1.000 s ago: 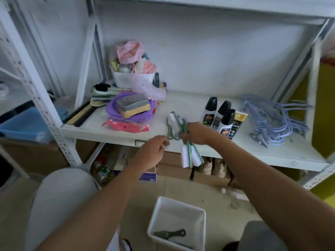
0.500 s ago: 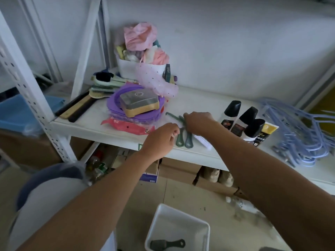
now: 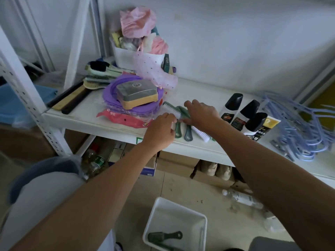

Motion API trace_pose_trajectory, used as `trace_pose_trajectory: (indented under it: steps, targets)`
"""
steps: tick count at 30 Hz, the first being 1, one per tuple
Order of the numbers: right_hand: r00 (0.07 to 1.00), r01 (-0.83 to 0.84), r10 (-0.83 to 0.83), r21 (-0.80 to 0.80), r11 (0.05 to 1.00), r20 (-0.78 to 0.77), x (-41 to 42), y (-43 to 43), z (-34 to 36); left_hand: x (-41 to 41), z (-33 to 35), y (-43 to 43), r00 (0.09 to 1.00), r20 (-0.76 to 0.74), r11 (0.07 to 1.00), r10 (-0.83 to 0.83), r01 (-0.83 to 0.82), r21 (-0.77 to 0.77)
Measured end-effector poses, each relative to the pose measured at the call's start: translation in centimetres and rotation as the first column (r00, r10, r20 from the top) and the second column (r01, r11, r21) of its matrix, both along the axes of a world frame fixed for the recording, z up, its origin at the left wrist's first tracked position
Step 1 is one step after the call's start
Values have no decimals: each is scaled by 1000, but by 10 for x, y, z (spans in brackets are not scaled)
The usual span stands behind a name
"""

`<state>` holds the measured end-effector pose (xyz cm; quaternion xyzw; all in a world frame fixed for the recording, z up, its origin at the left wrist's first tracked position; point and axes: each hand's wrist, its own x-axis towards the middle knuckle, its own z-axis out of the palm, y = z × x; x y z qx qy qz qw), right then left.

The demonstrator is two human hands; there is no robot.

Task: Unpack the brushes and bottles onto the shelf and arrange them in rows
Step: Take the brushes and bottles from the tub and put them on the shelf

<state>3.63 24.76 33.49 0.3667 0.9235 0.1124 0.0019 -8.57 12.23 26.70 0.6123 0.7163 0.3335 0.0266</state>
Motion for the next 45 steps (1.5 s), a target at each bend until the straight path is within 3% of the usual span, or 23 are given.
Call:
trace_pose_trajectory:
  steps: [7,18,21,28,33,37,45]
  targets:
    - [996,-28,27,-11,1000,-81,26,-26,28,6,13,-30,999,16,996,-34,35,-76]
    - [992,-56,57,14,998,-109,66,-89,67,37,60,-90,999,42,999,-14,16,-49]
    - [991,-61,63,24,998,-117,79,-104,69,49,75,-103,994,63,986,-90,98,-133]
    - [997,-52,47,-103,993,-54,107,-142,11,80,44,-117,963,61,871,-263,264,-415]
    - [999,25,-13,-315,949,42,124,-155,-61,79,-10,-114,948,72,736,-311,288,-612]
    - [990,74,-16,-425,902,138,138,-153,-120,74,-61,-117,962,126,558,-243,244,-793]
    - [963,87,83,-585,806,256,156,-151,-239,78,-172,-113,965,161,382,-209,232,-895]
